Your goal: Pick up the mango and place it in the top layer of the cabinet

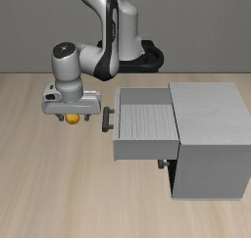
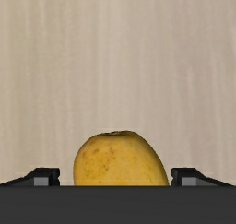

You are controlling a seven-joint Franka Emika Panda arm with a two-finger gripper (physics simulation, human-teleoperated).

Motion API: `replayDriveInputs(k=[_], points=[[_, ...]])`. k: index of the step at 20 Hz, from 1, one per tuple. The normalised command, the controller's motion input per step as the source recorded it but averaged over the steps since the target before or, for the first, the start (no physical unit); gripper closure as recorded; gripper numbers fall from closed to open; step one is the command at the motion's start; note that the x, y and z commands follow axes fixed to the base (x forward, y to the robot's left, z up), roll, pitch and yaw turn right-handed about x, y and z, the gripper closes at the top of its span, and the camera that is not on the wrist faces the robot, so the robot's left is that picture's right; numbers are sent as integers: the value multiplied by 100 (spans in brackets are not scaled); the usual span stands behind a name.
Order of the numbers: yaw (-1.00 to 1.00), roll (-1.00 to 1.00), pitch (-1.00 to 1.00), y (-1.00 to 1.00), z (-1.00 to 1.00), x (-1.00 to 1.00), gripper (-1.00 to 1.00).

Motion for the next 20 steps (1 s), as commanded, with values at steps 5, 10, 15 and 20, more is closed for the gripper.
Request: replayDriveInputs(k=[5, 10, 15, 20], points=[[0, 0, 0, 0, 0, 0, 100], [0, 0, 0, 0, 80, 0, 100], [0, 0, 0, 0, 100, 0, 100], [0, 0, 0, 0, 100, 0, 100]])
